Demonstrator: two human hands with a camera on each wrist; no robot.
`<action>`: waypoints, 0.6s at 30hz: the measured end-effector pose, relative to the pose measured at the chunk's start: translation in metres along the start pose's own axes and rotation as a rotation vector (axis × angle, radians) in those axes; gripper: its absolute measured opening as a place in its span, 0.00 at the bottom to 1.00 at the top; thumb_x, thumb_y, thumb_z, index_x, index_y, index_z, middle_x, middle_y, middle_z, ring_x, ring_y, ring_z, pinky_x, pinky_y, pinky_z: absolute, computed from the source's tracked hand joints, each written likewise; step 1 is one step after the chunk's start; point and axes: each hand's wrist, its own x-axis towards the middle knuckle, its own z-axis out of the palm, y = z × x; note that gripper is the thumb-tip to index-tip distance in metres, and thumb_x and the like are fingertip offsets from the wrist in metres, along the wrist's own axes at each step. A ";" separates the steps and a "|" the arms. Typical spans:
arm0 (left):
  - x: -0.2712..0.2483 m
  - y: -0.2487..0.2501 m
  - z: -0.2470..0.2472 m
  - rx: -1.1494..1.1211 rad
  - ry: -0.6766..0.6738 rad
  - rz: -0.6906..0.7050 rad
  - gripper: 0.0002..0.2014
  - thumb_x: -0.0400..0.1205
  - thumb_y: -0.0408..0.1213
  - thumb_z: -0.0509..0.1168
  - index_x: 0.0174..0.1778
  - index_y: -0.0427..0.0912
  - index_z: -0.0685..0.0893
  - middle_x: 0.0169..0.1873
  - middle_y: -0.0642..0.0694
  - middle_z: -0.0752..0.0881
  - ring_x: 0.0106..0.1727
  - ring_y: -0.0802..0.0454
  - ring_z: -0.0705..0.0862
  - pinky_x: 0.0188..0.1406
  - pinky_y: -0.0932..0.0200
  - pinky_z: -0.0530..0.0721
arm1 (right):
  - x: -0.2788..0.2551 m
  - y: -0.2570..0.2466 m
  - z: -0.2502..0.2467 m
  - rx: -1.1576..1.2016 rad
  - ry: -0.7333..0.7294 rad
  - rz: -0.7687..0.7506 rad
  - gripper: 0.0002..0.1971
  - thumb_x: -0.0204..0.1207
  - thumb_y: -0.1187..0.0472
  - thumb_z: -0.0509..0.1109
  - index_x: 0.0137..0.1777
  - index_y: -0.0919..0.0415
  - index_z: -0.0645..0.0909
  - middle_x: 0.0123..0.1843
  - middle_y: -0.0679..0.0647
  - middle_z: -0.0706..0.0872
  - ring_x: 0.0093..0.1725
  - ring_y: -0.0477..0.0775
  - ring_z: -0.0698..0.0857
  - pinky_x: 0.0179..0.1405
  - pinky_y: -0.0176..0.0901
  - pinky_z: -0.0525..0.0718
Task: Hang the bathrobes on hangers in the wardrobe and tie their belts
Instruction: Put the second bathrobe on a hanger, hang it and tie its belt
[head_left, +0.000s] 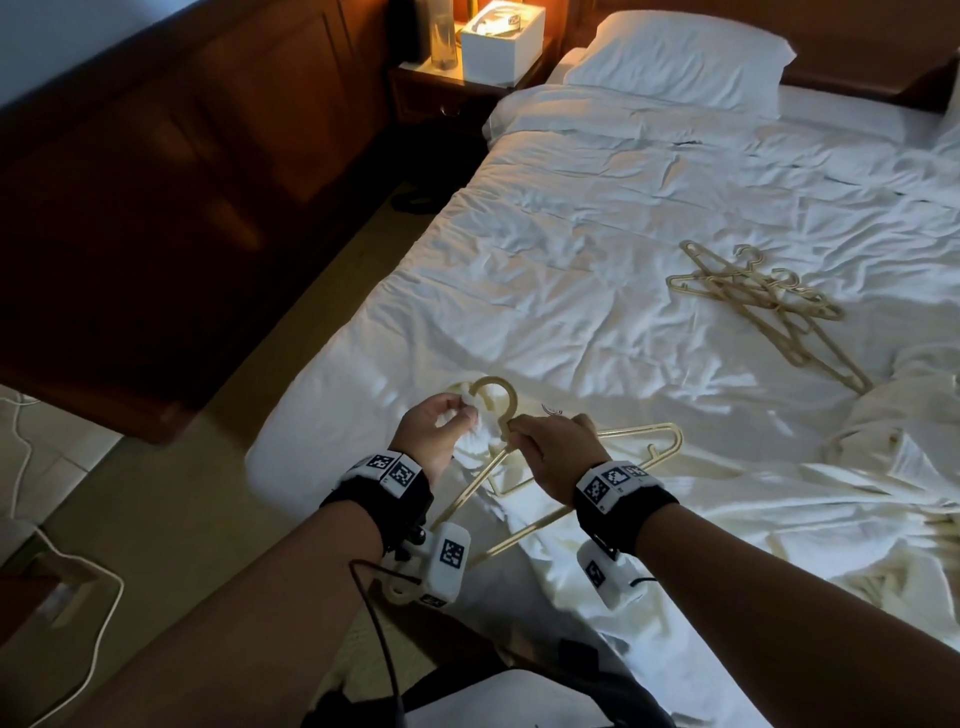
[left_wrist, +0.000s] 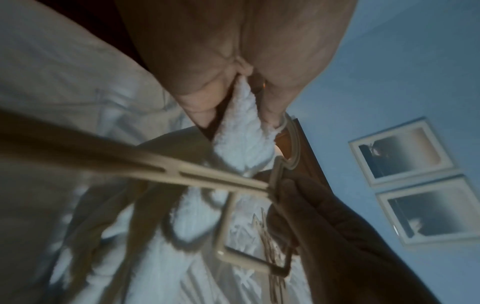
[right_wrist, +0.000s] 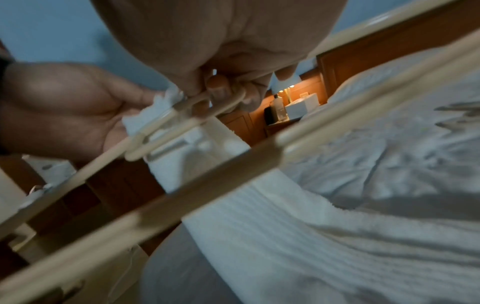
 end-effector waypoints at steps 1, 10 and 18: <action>-0.002 0.000 -0.002 -0.004 -0.013 -0.007 0.04 0.77 0.39 0.71 0.39 0.53 0.89 0.43 0.51 0.89 0.51 0.47 0.85 0.61 0.49 0.82 | 0.000 0.001 0.000 0.017 -0.013 0.002 0.11 0.85 0.53 0.53 0.46 0.45 0.76 0.39 0.36 0.82 0.49 0.50 0.81 0.59 0.50 0.65; -0.007 -0.004 -0.009 -0.102 -0.236 -0.121 0.09 0.79 0.40 0.67 0.50 0.54 0.91 0.41 0.49 0.86 0.49 0.45 0.79 0.54 0.43 0.78 | -0.011 -0.010 0.008 0.015 -0.195 -0.057 0.11 0.86 0.50 0.52 0.44 0.45 0.73 0.30 0.42 0.75 0.44 0.51 0.75 0.63 0.54 0.66; -0.018 0.012 -0.016 0.494 -0.300 0.141 0.09 0.83 0.31 0.61 0.51 0.40 0.86 0.44 0.46 0.85 0.43 0.52 0.81 0.41 0.65 0.77 | -0.015 -0.013 0.008 -0.234 -0.211 -0.170 0.14 0.83 0.45 0.52 0.51 0.44 0.79 0.44 0.43 0.85 0.56 0.52 0.75 0.61 0.52 0.63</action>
